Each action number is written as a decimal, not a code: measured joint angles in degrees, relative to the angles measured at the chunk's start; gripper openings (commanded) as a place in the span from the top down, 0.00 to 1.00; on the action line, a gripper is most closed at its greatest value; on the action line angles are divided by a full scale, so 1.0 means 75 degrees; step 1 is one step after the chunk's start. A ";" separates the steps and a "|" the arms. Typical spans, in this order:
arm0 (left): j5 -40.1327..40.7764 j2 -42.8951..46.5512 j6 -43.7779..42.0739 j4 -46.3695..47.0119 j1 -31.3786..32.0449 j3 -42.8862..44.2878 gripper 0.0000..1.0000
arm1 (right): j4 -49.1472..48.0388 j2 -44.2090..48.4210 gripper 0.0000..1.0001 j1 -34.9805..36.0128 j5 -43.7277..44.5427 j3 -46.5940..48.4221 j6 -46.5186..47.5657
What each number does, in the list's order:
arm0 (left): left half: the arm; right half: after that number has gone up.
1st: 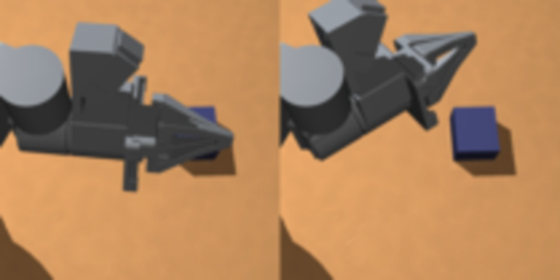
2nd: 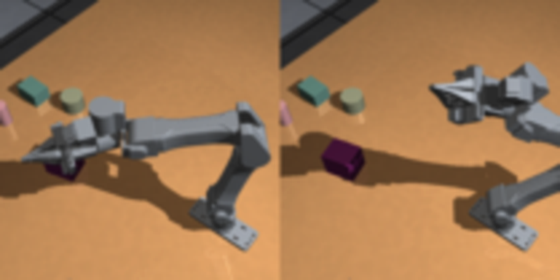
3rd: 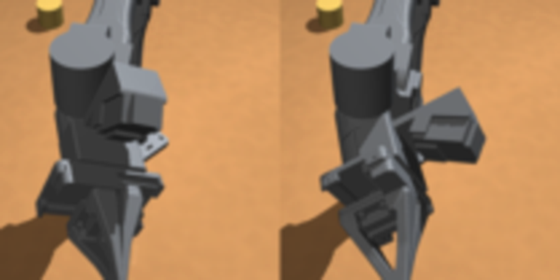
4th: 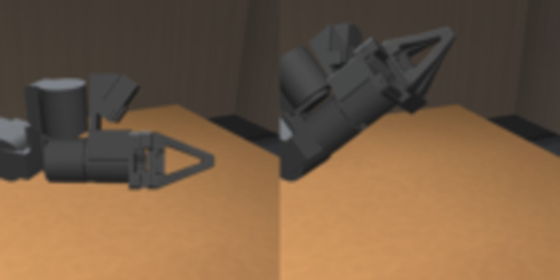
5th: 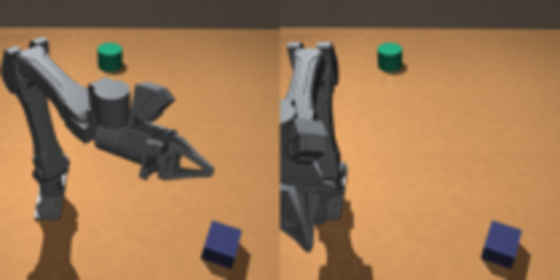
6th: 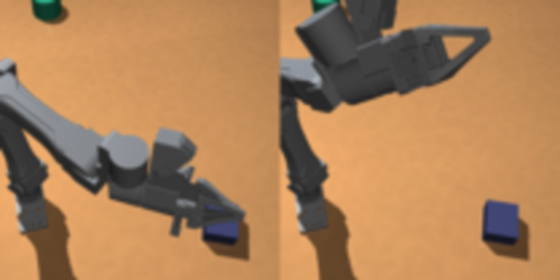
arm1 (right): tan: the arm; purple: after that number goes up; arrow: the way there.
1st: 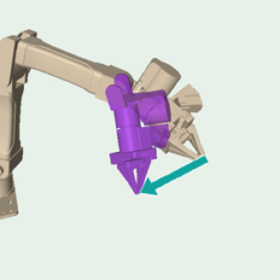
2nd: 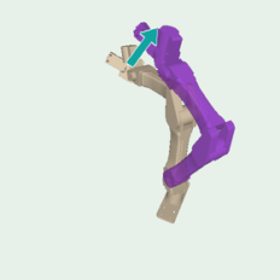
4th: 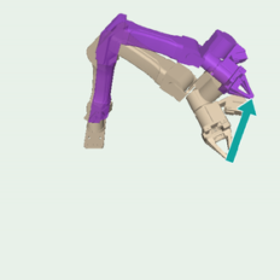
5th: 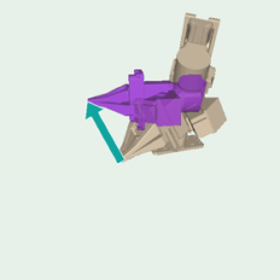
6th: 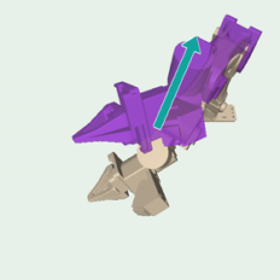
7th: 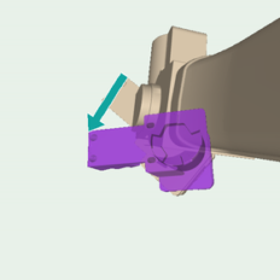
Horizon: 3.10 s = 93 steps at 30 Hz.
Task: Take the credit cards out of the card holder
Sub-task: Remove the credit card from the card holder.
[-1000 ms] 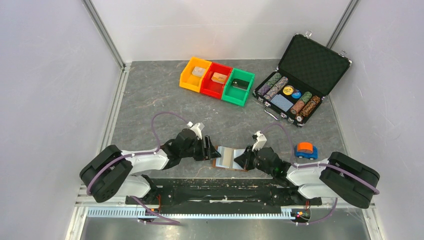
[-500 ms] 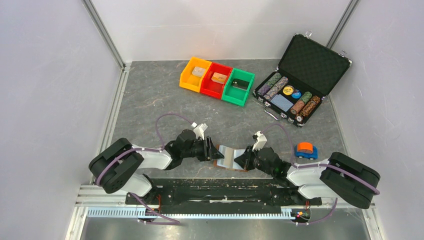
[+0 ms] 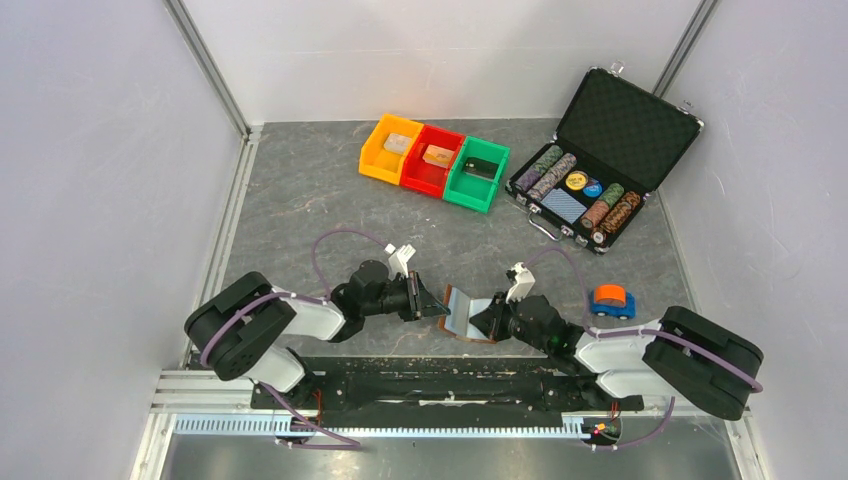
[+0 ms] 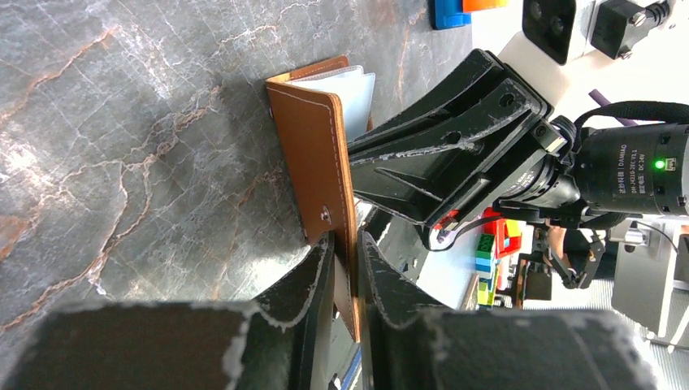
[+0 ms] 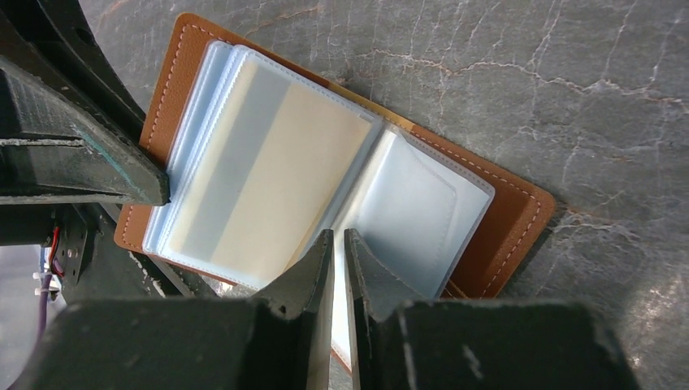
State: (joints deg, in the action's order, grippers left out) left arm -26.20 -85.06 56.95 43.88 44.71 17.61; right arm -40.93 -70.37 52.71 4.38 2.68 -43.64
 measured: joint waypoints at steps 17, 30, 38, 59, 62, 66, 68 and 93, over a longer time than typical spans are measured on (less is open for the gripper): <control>-0.0128 -0.0379 0.0093 0.0216 -0.0003 0.0000 0.97 | 0.0137 0.0105 0.87 -0.0009 0.0003 0.0003 0.0108; 0.0469 0.0828 0.0058 -0.1014 0.0000 -0.0216 0.98 | 0.1043 0.0207 0.61 -0.0009 -0.0152 0.0638 0.0210; 0.1172 0.2244 0.0023 -0.2022 0.0000 -0.0592 0.98 | 0.1070 0.0079 0.48 -0.0006 -0.0618 0.0886 -0.0047; 0.1297 0.2614 0.0026 -0.2296 0.0000 -0.0659 0.97 | 0.0714 -0.0737 0.22 0.0697 -0.1014 0.1609 -0.0268; 0.1294 0.2623 0.0026 -0.2294 0.0000 -0.0659 0.98 | 0.0667 -0.0886 0.24 0.0758 -0.1008 0.1705 -0.0271; 0.1288 0.2623 0.0026 -0.2276 0.0000 -0.0673 0.98 | 0.0635 -0.1020 0.27 0.0781 -0.1003 0.1766 -0.0274; 0.1285 0.2623 0.0026 -0.2259 0.0000 -0.0691 0.98 | 0.0612 -0.1070 0.31 0.0790 -0.1003 0.1769 -0.0271; 0.1306 0.2687 0.0029 -0.2241 -0.0003 -0.0746 0.81 | 0.0976 -0.0801 0.46 0.0810 -0.0417 0.1714 -0.0294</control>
State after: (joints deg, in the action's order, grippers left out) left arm -16.40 -64.90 57.17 27.07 44.69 12.01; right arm -33.61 -76.38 58.78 1.26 15.53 -45.84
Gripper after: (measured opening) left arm 0.190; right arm 0.552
